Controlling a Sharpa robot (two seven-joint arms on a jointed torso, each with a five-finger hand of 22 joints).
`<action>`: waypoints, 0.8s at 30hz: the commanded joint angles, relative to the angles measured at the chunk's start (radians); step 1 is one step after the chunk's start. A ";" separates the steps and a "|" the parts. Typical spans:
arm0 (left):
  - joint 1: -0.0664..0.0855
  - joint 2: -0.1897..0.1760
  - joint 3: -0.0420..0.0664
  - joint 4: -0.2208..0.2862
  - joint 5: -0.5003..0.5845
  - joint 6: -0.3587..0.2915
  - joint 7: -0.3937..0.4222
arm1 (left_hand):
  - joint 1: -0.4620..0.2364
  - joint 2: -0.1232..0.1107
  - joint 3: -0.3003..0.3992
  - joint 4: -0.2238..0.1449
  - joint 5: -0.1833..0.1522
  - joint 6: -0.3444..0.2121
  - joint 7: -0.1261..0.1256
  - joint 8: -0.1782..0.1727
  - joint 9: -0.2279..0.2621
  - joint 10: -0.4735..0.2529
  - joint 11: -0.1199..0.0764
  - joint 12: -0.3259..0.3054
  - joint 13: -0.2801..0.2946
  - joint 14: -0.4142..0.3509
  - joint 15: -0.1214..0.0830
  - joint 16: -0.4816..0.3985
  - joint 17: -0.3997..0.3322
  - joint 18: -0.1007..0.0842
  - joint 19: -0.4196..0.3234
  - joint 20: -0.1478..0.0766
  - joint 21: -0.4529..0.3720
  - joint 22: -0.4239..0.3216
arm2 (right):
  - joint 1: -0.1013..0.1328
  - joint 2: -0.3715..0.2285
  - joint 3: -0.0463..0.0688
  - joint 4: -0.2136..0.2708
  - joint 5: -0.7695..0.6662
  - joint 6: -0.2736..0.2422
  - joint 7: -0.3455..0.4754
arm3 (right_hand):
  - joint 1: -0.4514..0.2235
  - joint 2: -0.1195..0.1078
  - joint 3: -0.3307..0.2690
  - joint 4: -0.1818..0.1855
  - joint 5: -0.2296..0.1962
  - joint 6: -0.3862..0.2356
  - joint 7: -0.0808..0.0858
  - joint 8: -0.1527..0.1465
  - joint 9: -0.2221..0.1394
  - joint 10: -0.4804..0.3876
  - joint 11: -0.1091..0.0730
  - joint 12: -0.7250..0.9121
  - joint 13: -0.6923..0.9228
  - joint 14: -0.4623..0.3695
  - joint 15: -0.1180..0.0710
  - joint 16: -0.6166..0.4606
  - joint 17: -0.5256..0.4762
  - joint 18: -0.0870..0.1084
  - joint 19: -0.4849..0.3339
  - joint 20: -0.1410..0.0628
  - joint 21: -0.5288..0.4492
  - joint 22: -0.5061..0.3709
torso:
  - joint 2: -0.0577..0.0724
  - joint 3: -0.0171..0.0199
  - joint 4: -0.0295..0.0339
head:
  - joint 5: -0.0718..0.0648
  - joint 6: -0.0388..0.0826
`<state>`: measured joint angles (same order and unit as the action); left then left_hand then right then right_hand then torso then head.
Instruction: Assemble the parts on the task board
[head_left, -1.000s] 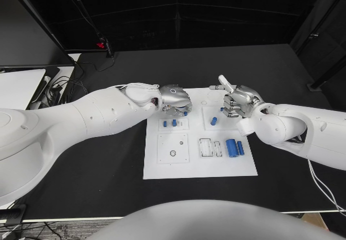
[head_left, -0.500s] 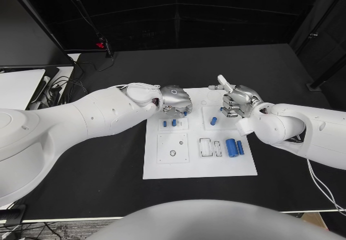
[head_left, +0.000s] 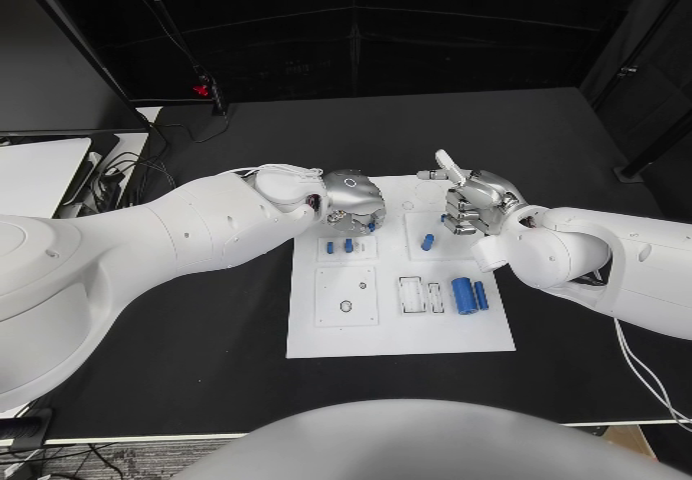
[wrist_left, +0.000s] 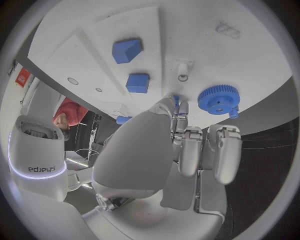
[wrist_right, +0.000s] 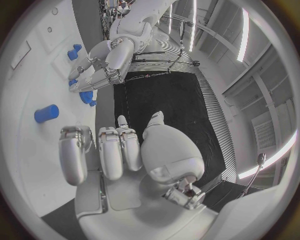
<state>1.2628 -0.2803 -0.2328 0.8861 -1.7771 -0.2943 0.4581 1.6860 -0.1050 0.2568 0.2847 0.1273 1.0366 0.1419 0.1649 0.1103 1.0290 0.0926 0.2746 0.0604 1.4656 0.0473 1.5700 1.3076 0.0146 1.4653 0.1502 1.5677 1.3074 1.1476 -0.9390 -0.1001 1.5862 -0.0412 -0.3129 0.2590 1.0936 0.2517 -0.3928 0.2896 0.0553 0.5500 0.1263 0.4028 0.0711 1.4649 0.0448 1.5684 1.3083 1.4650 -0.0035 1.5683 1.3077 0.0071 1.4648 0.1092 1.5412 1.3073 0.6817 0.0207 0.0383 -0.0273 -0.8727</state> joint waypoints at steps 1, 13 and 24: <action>-0.004 0.000 -0.003 -0.002 -0.021 0.040 -0.011 | -0.003 0.006 0.006 0.001 -0.004 0.009 -0.001 0.002 0.001 0.009 0.001 -0.005 0.001 0.105 -0.008 0.001 0.263 -0.015 0.105 -0.009 0.003 0.263 | 0.001 0.001 0.000 0.002 -0.001 0.007 0.006 | 0.000 0.007 0.002 -0.001 0.004 -0.003 0.006 0.006 0.001 0.106 0.006 0.002 0.262 0.106 0.009 0.002 0.263 0.006 0.059 0.008 -0.004 0.245 | 0.000 0.0003 0.0000 | 0.000 0.000; -0.004 -0.010 -0.003 0.002 -0.025 -0.072 0.003 | -0.004 0.007 0.023 -0.002 -0.005 0.045 -0.011 0.005 0.002 0.053 -0.010 -0.022 0.001 0.105 -0.017 0.001 0.263 -0.015 0.105 -0.016 0.003 0.263 | 0.001 -0.001 0.000 0.001 -0.001 0.007 0.005 | 0.001 0.007 0.002 -0.001 0.004 -0.004 0.006 0.006 0.001 0.106 0.006 0.002 0.262 0.106 0.009 0.002 0.263 0.007 0.057 0.009 -0.005 0.245 | -0.001 0.0003 0.0004 | -0.003 0.000; 0.005 -0.030 -0.003 0.025 -0.026 -0.162 0.016 | -0.004 0.013 0.035 -0.001 -0.005 0.062 -0.015 0.005 0.004 0.079 -0.016 -0.031 0.001 0.105 -0.022 0.001 0.263 -0.015 0.105 -0.021 0.003 0.263 | 0.001 -0.002 0.000 0.001 -0.001 0.005 0.003 | 0.001 0.008 0.002 -0.001 0.005 -0.004 0.006 0.007 0.001 0.106 0.007 0.002 0.262 0.106 0.009 0.002 0.263 0.007 0.056 0.009 -0.006 0.244 | 0.000 0.0005 -0.0005 | -0.001 0.003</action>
<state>1.2650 -0.3082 -0.2365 0.9071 -1.7939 -0.3971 0.4608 1.6813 -0.1039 0.2857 0.2833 0.1268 1.0919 0.1292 0.1664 0.1120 1.0988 0.0765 0.2477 0.0625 1.4658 0.0333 1.5700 1.3075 0.0147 1.4664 0.1373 1.5677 1.3074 1.1476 -0.9408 -0.1001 1.5854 -0.0412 -0.3130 0.2582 1.0936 0.2516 -0.3928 0.2896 0.0553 0.5499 0.1263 0.4027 0.0711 1.4650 0.0448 1.5684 1.3083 1.4687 0.0001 1.5683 1.3075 0.0071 1.4648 0.1092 1.5412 1.3073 0.6811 0.0213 0.0389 -0.0302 -0.8698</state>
